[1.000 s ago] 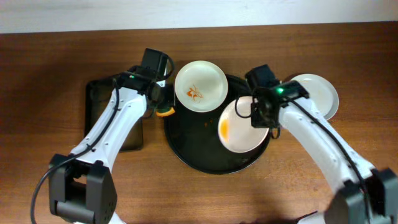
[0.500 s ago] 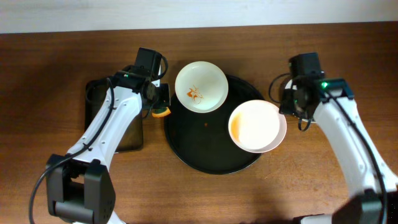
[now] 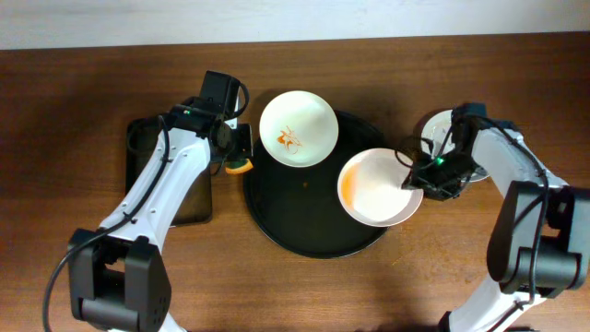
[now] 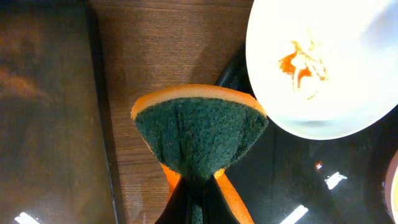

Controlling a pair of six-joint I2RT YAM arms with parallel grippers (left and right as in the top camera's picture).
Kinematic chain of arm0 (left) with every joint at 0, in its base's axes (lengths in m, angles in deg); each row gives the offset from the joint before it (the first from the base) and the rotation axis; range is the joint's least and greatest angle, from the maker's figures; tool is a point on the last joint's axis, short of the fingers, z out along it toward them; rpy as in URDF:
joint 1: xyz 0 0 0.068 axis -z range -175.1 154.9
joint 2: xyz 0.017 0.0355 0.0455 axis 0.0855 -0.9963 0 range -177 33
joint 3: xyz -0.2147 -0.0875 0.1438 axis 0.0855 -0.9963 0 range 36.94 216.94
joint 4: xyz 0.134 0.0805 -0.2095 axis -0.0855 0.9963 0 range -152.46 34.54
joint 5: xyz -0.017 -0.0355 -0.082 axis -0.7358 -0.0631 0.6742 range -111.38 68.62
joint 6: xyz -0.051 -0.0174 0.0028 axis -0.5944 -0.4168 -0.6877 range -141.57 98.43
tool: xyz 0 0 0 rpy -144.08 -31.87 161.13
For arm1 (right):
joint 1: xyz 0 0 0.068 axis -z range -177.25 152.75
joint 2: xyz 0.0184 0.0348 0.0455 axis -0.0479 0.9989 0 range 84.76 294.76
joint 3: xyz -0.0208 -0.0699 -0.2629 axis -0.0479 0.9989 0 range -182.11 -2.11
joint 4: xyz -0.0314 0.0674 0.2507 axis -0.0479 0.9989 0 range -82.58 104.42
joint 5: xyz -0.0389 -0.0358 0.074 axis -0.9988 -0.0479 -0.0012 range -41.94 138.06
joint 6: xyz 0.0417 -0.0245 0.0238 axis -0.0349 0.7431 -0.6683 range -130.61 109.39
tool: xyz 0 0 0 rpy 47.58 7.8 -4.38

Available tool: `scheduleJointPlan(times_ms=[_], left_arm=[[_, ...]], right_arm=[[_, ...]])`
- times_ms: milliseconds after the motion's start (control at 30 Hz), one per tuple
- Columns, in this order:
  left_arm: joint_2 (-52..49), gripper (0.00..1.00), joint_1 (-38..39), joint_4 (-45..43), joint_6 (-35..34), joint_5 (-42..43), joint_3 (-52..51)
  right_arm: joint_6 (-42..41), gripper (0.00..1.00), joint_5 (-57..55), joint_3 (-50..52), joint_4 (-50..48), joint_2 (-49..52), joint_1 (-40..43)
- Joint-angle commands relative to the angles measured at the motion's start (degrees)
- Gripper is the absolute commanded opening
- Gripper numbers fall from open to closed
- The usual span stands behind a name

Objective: Clean dirty plates on tray and stack at the side
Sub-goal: 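Carry the plate with the right gripper and stack it on the cleaned plate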

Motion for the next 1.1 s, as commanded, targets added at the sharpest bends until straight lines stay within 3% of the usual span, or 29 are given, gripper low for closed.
scheduleJointPlan(times_ms=[0,33,100,133,200,233,300,467,633,733,900,1067], left_arm=[[2.05,0.0,-0.07,0.04,-0.55,0.42,0.74],[2.05,0.01,-0.07,0.02,-0.55,0.39,0.74],[2.05,0.01,-0.07,0.04,-0.55,0.39,0.74],[2.05,0.01,-0.09,0.04,-0.55,0.39,0.74],[2.05,0.0,-0.09,0.04,-0.55,0.39,0.74],[2.05,0.0,-0.09,0.07,-0.55,0.42,0.74],[2.05,0.0,-0.09,0.04,-0.55,0.42,0.74],[2.05,0.01,-0.09,0.07,-0.55,0.42,0.74],[2.05,0.01,-0.09,0.0,-0.55,0.39,0.74],[2.05,0.01,-0.09,-0.02,-0.55,0.39,0.74],[2.05,0.01,-0.07,-0.15,-0.55,0.42,0.74],[2.05,0.01,-0.07,-0.17,-0.55,0.39,0.74]], right_arm=[[0.44,0.91,1.33,0.55,-0.76,0.44,0.2],[0.44,1.0,1.33,0.55,-0.72,0.44,0.22],[0.42,0.99,1.33,0.55,-0.46,0.44,0.15],[0.42,0.91,1.33,0.55,0.66,0.44,0.22],[0.42,0.55,1.29,0.55,1.31,0.44,0.22],[0.39,0.27,1.31,0.55,1.68,0.42,0.22],[0.42,0.04,1.29,0.55,2.62,0.42,0.22],[0.44,0.04,0.83,-0.66,3.02,-1.16,0.2],[1.92,0.04,-13.16,-4.94,4.68,-12.15,-2.38],[0.61,0.04,-29.0,-4.94,4.17,-19.82,-11.63],[-10.45,0.04,-59.12,-4.94,3.78,-20.72,-31.89],[-12.57,0.04,-65.4,-4.94,3.41,-20.5,-41.42]])
